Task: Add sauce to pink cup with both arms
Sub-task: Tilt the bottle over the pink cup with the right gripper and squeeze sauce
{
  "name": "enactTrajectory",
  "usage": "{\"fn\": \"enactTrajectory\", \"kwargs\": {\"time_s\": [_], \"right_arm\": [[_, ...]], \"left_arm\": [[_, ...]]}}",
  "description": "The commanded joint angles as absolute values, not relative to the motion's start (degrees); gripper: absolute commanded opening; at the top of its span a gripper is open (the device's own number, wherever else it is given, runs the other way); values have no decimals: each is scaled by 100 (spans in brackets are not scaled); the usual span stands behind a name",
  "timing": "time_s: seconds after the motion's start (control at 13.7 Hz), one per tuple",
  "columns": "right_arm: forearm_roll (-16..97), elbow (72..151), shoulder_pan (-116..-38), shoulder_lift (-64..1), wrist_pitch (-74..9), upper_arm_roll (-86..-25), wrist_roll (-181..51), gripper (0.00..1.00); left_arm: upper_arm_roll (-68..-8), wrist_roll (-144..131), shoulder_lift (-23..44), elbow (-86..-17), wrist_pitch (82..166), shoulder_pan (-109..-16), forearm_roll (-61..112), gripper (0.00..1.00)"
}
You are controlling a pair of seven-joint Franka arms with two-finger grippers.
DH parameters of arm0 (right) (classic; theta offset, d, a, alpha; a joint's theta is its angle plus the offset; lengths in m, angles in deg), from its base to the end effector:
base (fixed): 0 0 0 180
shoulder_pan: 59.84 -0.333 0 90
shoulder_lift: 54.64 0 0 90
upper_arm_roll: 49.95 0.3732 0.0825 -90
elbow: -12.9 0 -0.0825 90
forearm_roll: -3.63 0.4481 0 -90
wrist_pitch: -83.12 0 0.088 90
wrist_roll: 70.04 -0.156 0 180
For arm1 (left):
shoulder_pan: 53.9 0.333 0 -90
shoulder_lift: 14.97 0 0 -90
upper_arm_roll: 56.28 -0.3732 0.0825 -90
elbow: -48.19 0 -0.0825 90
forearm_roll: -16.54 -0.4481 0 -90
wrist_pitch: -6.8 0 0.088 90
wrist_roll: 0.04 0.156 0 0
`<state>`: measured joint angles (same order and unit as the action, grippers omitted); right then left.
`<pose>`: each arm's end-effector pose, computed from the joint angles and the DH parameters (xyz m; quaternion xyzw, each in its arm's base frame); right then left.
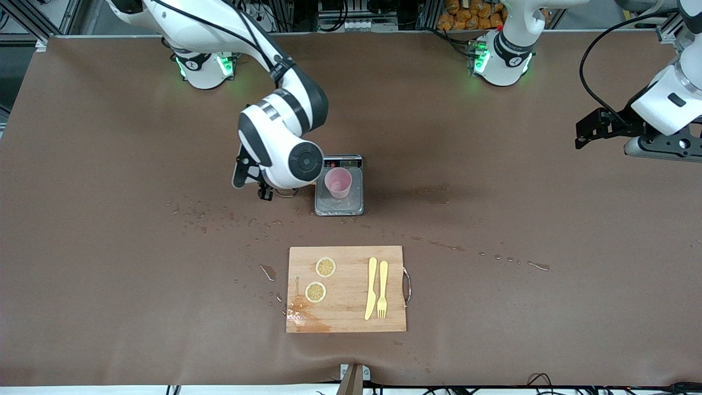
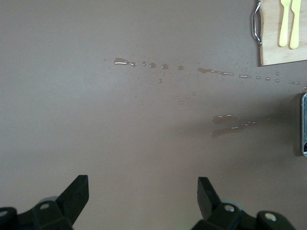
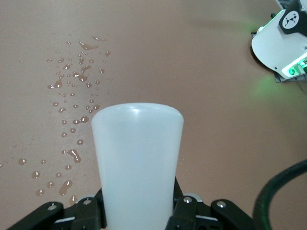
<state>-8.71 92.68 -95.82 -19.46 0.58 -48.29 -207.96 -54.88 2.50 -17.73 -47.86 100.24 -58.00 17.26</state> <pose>0.5903 0.4063 0.3004 0.6248 -0.7232 0.0867 0.2811 0.6019 -0.0602 0.6106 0.9975 -0.0697 0.0012 0.0057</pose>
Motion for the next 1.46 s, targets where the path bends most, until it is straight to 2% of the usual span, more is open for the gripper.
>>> {"fn": "enactTrajectory", "kwargs": {"time_s": [0.0,0.44,0.51,0.8,0.95,1.39], "right_arm": [[-1061,8586,-9798,-1536,568,-4889,-21021,47],[-1306,8506,-10176,-1289,612,-4889,-21154,45],[-1325,8506,-10185,-1280,612,-4889,-21154,33],[-1316,8515,-10168,-1280,612,-4889,-21145,22],[-1272,8515,-10106,-1315,612,-4881,-21110,6],[-781,8567,-9642,-1736,560,-4863,-20557,6]], "left_arm": [[-5408,277,-1744,-4358,9742,-5742,1566,100],[-5408,102,-1629,-4339,9557,-5760,1575,100],[-5417,92,-1655,-4339,9504,-5742,1575,100],[-5390,75,-1682,-4304,9258,-5786,1566,100],[-5303,49,-1682,-4304,9231,-5786,1592,100],[-5267,-171,-1691,-4304,9223,-5786,1610,100]]}}
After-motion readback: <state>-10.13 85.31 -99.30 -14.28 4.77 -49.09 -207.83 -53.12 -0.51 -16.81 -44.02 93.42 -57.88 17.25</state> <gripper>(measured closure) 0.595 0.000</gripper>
